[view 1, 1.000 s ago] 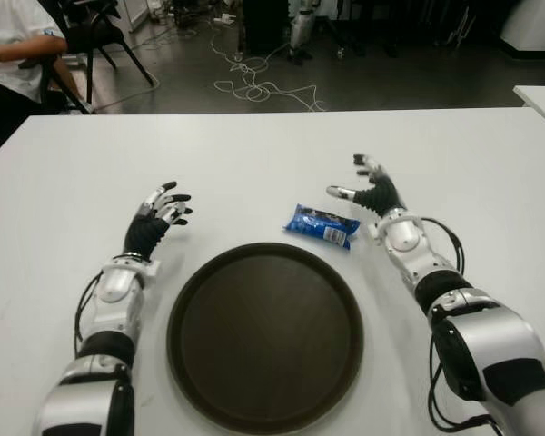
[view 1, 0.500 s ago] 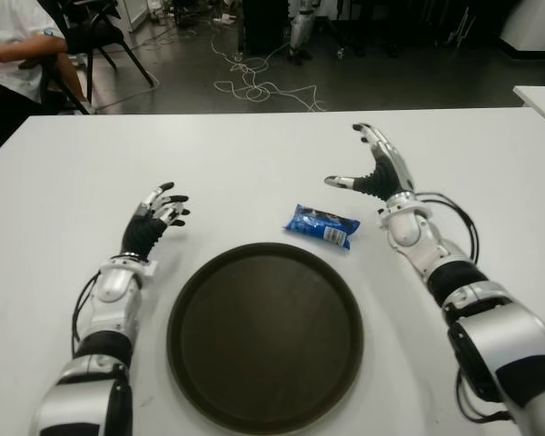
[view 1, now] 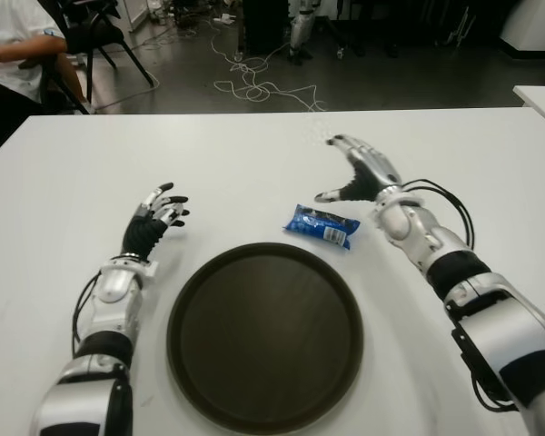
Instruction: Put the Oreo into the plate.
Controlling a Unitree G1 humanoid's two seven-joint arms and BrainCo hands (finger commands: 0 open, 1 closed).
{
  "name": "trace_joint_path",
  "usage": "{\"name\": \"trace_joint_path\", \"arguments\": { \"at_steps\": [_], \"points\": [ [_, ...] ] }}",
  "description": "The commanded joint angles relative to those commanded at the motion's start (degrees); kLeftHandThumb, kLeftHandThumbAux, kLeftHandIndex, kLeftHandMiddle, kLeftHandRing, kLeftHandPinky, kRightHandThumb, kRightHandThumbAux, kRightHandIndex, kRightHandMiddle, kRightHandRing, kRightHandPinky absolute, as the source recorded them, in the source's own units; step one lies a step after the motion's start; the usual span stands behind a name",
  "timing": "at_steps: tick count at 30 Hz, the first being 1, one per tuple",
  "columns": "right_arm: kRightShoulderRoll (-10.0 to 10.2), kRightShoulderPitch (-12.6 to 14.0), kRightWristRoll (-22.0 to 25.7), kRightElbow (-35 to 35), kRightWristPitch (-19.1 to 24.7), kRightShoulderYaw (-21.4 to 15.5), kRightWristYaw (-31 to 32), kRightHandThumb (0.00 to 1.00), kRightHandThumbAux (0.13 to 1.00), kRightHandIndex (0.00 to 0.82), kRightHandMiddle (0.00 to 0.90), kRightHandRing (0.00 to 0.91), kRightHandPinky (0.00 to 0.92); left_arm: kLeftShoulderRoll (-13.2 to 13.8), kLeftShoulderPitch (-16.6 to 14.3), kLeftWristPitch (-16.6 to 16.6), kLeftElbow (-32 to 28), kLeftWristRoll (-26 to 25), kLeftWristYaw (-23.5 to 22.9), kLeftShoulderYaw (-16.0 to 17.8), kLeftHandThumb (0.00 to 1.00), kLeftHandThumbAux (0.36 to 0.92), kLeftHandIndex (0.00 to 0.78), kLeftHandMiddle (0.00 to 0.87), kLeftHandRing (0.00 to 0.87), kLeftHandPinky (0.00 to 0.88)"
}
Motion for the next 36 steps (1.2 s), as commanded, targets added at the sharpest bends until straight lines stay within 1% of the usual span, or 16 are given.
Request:
{"name": "trace_joint_path", "arguments": {
  "at_steps": [5,10,14,18,24,28,29,31,36],
  "points": [
    [0.2,0.2,-1.4,1.6,0.5,1.8,-0.8,0.0,0.699,0.161,0.173,0.18,0.177,0.0,0.1,-0.5,0.3,-0.2,-0.2,0.2,0.272,0.578,0.144,0.301,0.333,0.369],
    [0.5,-0.2,-1.5,2.0,1.3,2.7,-0.3,0.0,0.745,0.19,0.197,0.202,0.187,0.2,-0.1,-0.8,0.9,-0.3,-0.3,0.4,0.265,0.566,0.145,0.298,0.33,0.36],
    [0.6,-0.2,-1.6,2.1,1.8,3.2,-0.2,0.0,0.778,0.218,0.212,0.216,0.207,0.2,-0.2,-0.8,1.0,-0.4,-0.4,0.5,0.275,0.574,0.145,0.298,0.33,0.361],
    [0.8,-0.3,-1.8,2.2,2.8,3.4,-0.2,0.0,0.796,0.233,0.22,0.226,0.221,0.2,-0.1,-1.0,0.7,-0.2,-0.2,0.4,0.269,0.577,0.146,0.301,0.336,0.374],
    [0.9,-0.2,-1.9,2.3,3.6,3.7,-0.5,0.0,0.82,0.265,0.251,0.263,0.274,0.3,0.0,-1.3,0.4,0.2,-0.1,0.1,0.243,0.575,0.15,0.299,0.336,0.369],
    [1.1,-0.2,-1.9,2.7,4.3,3.8,-0.7,0.0,0.821,0.264,0.252,0.264,0.271,0.4,0.1,-1.3,0.2,0.4,0.0,-0.1,0.236,0.577,0.149,0.295,0.331,0.36],
    [1.2,-0.2,-1.9,2.9,4.6,3.8,-0.7,0.0,0.815,0.249,0.239,0.25,0.245,0.4,0.1,-1.4,0.1,0.6,0.1,-0.2,0.23,0.575,0.145,0.29,0.328,0.36],
    [1.3,-0.3,-1.8,3.1,5.1,3.8,-0.3,0.0,0.809,0.233,0.226,0.236,0.222,0.6,0.1,-1.5,0.4,0.9,0.5,-0.3,0.228,0.577,0.144,0.291,0.329,0.364],
    [1.5,-0.4,-1.4,3.2,6.0,3.6,0.4,0.0,0.795,0.198,0.199,0.206,0.183,0.6,-0.1,-1.2,0.6,0.8,0.5,-0.3,0.233,0.577,0.148,0.296,0.332,0.366]
  ]
}}
